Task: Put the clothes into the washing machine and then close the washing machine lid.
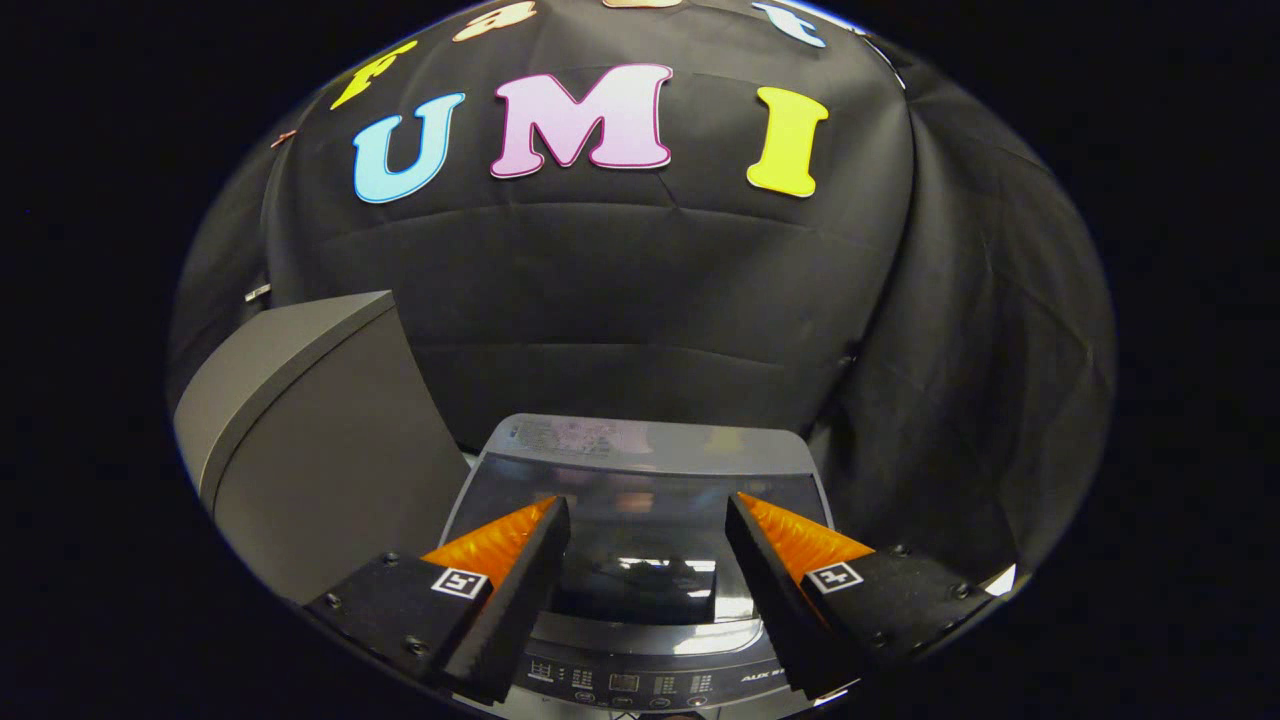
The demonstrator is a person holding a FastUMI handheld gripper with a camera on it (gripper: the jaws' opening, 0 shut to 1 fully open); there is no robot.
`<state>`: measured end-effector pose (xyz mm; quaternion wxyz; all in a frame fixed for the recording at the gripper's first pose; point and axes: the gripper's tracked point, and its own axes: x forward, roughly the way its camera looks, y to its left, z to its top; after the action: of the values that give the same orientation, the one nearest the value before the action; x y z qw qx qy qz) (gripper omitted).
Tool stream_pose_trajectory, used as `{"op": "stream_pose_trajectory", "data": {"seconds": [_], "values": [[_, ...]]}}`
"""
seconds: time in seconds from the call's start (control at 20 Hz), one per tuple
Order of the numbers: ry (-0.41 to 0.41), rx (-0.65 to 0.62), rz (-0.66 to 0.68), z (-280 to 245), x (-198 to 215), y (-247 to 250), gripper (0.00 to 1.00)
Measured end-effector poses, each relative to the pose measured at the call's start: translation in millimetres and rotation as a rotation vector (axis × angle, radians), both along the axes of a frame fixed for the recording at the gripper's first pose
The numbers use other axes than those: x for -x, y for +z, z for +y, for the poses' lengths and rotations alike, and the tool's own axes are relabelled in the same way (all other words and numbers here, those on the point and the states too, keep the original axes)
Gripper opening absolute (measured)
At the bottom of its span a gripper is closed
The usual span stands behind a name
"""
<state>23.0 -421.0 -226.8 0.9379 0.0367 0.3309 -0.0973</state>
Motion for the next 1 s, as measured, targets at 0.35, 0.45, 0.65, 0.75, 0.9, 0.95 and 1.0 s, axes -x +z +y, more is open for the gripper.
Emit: {"op": "stream_pose_trajectory", "data": {"seconds": [0.35, 0.45, 0.65, 0.75, 0.9, 0.95, 1.0], "values": [[0.021, -0.032, -0.059, 28, -25, 26, 0.99], [0.026, -0.059, -0.084, 39, -32, 37, 0.99], [0.032, -0.102, -0.124, 53, -34, 55, 0.99], [0.055, -0.092, -0.145, 59, -39, 66, 0.99], [0.080, -0.084, -0.185, 61, -51, 84, 0.99], [0.078, -0.087, -0.195, 60, -52, 89, 1.00], [0.074, -0.094, -0.200, 60, -52, 92, 0.99]]}}
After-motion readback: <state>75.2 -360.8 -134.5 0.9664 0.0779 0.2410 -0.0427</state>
